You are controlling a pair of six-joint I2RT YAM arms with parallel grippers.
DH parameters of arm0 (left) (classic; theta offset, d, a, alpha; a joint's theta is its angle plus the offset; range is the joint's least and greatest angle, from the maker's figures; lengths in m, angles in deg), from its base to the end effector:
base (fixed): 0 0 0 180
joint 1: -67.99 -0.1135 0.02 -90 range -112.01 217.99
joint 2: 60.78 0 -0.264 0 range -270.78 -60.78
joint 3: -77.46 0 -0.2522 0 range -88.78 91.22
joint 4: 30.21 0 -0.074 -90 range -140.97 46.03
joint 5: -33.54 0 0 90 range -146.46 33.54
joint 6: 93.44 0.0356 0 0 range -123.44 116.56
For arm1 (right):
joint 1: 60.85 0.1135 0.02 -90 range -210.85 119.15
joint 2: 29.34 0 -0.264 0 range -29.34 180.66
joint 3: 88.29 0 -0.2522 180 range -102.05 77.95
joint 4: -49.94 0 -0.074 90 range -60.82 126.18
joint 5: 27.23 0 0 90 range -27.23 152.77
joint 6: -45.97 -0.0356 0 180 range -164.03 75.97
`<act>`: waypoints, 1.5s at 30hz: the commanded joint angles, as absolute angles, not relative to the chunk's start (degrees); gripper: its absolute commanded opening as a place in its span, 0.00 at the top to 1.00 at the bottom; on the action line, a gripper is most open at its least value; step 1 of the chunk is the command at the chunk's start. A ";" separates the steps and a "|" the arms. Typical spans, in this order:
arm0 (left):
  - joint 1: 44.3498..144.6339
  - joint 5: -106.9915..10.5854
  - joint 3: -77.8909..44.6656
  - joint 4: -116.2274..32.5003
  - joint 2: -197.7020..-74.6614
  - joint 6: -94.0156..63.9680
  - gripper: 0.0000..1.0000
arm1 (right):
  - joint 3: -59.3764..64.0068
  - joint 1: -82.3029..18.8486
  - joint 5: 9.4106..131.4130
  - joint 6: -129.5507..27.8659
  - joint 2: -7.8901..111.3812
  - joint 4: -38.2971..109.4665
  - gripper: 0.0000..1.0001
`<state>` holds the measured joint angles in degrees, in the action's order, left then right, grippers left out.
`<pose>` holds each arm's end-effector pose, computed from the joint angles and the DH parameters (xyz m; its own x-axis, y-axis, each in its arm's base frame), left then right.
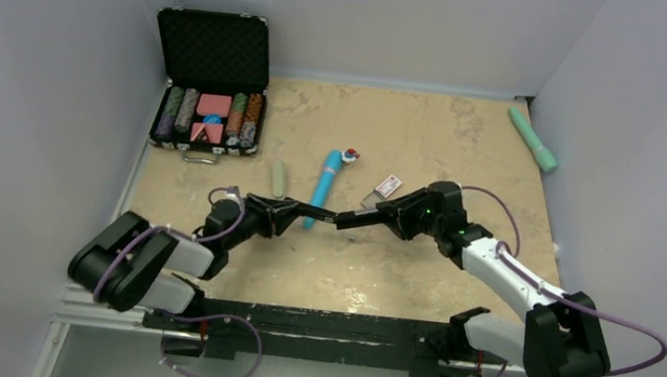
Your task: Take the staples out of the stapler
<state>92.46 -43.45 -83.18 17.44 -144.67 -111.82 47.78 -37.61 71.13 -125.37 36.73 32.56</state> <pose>0.1827 -0.0919 0.1168 -0.4857 -0.7948 0.3638 -0.4399 -0.1374 -0.8875 0.2100 0.0958 0.1903 -0.5759 0.8172 -0.0247 0.5037 0.3784 0.7765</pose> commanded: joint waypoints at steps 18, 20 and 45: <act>92.50 -67.61 -57.48 -75.49 -103.48 -96.54 1.00 | 30.72 -38.16 63.53 -117.28 61.45 3.77 1.00; 92.50 -66.25 -57.51 -72.91 -104.86 -95.07 1.00 | 29.77 -38.15 62.84 -116.90 59.89 2.00 1.00; 92.36 -63.17 -48.15 -65.78 -101.27 -60.92 1.00 | 23.27 -25.70 65.76 -105.05 33.13 15.68 1.00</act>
